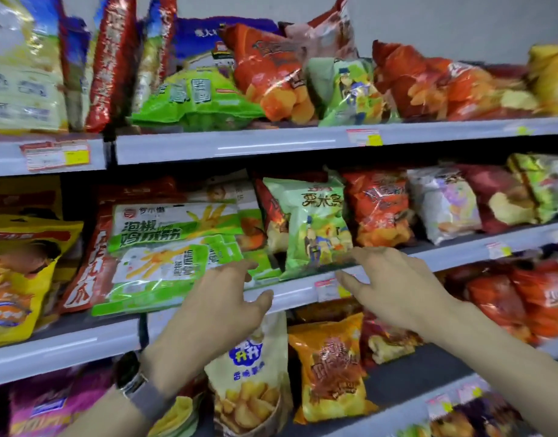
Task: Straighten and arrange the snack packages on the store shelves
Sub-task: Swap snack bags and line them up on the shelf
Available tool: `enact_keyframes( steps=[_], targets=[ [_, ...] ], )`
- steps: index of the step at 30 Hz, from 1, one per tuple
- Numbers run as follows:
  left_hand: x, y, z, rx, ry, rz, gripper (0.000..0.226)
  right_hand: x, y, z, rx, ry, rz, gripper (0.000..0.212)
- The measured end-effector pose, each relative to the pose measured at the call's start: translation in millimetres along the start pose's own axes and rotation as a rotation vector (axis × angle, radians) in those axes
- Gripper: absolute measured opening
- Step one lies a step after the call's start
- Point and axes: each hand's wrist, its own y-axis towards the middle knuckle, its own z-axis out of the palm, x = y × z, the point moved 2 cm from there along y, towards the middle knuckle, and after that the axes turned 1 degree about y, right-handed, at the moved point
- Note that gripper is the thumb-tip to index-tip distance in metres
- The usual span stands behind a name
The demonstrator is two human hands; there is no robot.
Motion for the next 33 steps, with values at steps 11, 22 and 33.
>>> enact_keyframes(
  steps=[11, 22, 33],
  targets=[
    [-91, 74, 69, -0.047, -0.13, -0.195, 0.104, -163, 32, 9, -0.096, 0.374, 0.187, 0.058],
    [-91, 122, 70, -0.075, -0.564, -0.459, 0.073, -195, 121, 32, 0.1, 0.93, 0.29, 0.09],
    [-68, 101, 37, -0.252, -0.788, -0.493, 0.028, -192, 133, 44, 0.077, 1.088, 0.223, 0.052]
  ],
)
